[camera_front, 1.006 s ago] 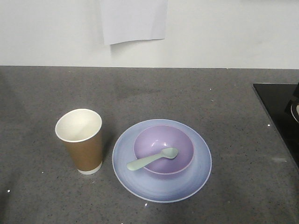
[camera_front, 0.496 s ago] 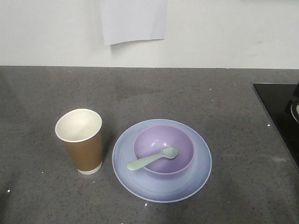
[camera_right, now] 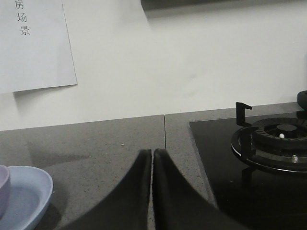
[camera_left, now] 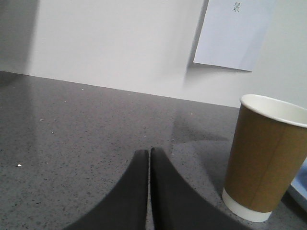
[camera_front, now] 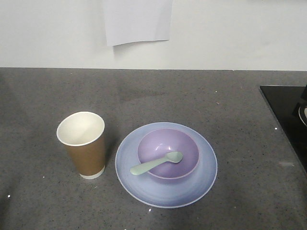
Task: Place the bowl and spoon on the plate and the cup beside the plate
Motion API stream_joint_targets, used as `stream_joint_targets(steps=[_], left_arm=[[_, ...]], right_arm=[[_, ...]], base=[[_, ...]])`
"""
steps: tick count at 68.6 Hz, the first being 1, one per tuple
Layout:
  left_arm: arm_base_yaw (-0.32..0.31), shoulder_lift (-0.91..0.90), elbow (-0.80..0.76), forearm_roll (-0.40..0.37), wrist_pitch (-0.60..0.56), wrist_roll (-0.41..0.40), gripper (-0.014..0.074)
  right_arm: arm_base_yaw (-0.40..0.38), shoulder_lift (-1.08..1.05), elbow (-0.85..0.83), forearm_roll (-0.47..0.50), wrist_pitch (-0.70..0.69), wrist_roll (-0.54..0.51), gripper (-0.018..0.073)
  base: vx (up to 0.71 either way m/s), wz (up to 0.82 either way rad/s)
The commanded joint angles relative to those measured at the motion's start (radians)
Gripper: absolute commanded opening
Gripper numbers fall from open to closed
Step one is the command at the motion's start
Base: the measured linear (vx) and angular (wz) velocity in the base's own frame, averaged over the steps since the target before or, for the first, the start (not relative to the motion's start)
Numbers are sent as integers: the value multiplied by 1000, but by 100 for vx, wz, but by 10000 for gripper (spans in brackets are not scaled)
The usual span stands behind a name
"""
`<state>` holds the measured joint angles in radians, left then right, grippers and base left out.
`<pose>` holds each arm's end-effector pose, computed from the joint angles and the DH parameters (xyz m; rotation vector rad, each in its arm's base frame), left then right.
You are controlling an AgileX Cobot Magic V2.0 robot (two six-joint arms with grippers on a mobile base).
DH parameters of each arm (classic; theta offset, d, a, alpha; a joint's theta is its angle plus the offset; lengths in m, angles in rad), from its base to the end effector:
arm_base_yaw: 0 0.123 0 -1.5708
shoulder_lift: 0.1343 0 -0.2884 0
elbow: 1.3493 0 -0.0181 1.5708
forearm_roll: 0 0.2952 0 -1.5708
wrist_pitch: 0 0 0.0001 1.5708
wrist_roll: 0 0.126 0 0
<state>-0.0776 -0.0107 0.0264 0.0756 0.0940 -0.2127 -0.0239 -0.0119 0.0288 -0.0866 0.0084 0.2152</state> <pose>0.1326 -0.0094 0.1948 -0.0532 1.5945 -0.1618 0.1327 -0.0033 0.2047 0.1156 1.5050 0.0835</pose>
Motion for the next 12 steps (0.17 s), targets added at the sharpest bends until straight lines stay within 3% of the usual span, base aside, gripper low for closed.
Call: stream_joint_targets(steps=[1, 12], left_arm=[[-7, -14, 26, -8, -76, 1, -6], [-7, -14, 26, -8, -76, 1, -6]], right_arm=[[-5, -9, 8, -3, -79, -4, -1], [-5, -9, 8, -3, -79, -4, -1]], base=[[0, 0], [0, 0]])
